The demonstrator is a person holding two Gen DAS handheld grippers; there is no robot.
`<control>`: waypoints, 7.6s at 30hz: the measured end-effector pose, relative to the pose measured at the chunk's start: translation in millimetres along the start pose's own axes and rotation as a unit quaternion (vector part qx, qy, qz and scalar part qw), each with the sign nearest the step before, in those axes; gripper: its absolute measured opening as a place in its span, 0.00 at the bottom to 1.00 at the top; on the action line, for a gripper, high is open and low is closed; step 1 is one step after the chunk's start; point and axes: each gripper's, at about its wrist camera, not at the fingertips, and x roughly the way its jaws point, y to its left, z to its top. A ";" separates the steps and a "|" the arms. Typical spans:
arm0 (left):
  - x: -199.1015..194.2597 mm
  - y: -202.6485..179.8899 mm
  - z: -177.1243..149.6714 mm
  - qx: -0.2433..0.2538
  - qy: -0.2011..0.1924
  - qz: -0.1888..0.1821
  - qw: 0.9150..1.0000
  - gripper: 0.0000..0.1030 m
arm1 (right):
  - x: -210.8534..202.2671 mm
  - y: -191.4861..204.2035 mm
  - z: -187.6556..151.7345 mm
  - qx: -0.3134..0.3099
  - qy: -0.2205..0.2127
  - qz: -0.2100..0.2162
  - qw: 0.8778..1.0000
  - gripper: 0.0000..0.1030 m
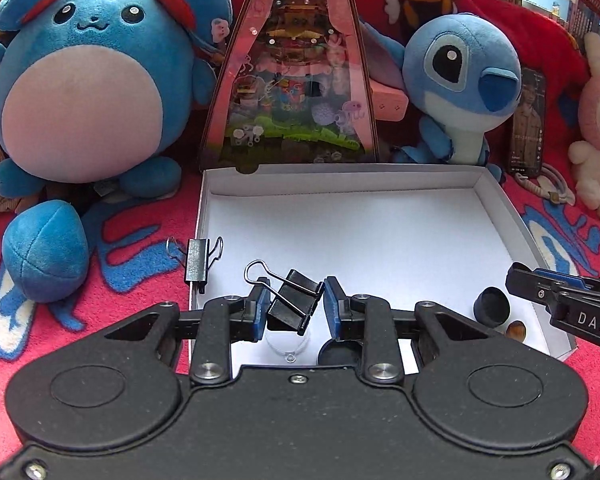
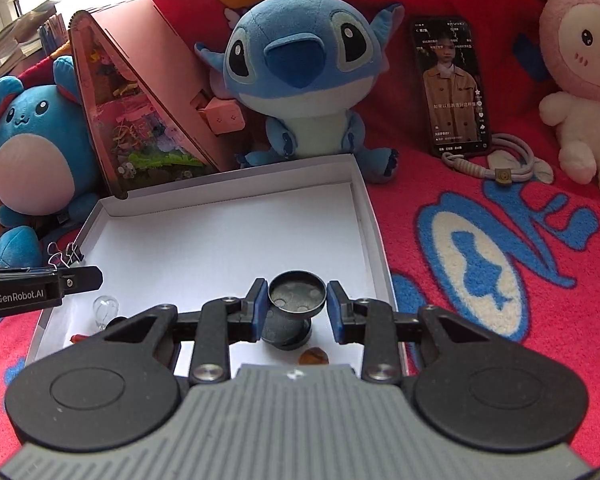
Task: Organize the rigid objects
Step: 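Carry the binder clip and black lid into the box and open both grippers, then withdraw both tools from the box back over the blanket objects, then grasp the toy figure plate with the left gripper while the right gripper grasps a brown nut, then carry the toy figure plate and brown nut toward the white box, then lower the figure plate and brown nut into the white box with both grippers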
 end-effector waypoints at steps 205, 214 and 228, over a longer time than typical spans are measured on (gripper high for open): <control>-79.7 -3.5 -95.1 0.023 -0.124 -0.061 0.990 0.26 | -62.6 13.4 -80.6 -0.071 -0.112 0.002 0.991 0.27; -57.5 0.5 -90.4 0.012 -0.103 -0.047 0.994 0.26 | -40.3 7.4 -73.6 -0.053 -0.087 -0.004 0.995 0.27; -35.7 3.4 -92.9 0.003 -0.083 -0.033 0.996 0.26 | -19.1 4.4 -69.2 -0.047 -0.073 -0.022 0.996 0.27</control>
